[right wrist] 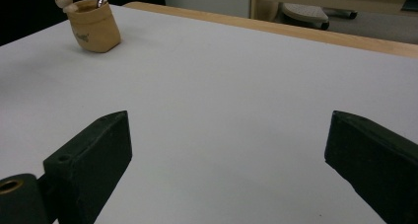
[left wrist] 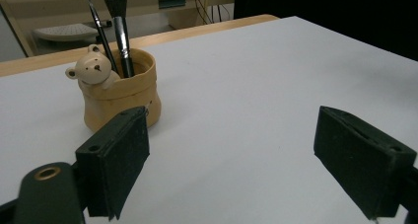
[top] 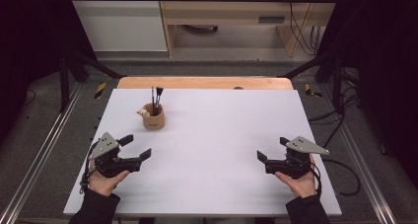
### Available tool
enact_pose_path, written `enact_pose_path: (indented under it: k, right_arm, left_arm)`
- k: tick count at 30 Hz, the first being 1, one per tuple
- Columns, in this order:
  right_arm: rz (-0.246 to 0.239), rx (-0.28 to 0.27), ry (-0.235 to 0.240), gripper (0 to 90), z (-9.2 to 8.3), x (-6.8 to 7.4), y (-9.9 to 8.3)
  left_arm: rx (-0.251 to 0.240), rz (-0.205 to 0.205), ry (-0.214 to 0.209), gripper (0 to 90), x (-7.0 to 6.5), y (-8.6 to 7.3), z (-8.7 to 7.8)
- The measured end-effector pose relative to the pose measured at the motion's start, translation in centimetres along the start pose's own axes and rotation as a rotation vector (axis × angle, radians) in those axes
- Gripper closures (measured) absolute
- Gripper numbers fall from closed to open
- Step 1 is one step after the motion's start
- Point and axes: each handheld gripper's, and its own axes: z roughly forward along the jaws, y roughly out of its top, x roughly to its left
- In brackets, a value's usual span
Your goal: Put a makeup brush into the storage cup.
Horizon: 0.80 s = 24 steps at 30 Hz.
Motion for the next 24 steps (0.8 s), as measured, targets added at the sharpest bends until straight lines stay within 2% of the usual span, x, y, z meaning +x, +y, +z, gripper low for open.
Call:
enact_pose_path:
  k: [6,9,17,24]
  right_arm:
    - [-0.001,-0.001,-0.001,4.7,-0.1,0.0,0.0]
    - [-0.005,0.000,0.001,4.7,-0.1,0.0,0.0]
    - [0.003,-0.001,0.007,4.6,-0.2,0.0,-0.1]
    - [0.008,0.000,0.007,4.6,-0.2,0.0,-0.1]
  left_arm:
    - [0.006,0.010,-0.003,12.1,0.2,-1.0,-0.7]
    - [0.006,-0.001,-0.002,11.4,0.3,-1.3,-0.9]
    - [0.034,-0.004,-0.003,9.4,0.6,-2.2,-0.7]
    - [0.033,-0.003,-0.002,8.7,0.6,-2.2,-0.7]
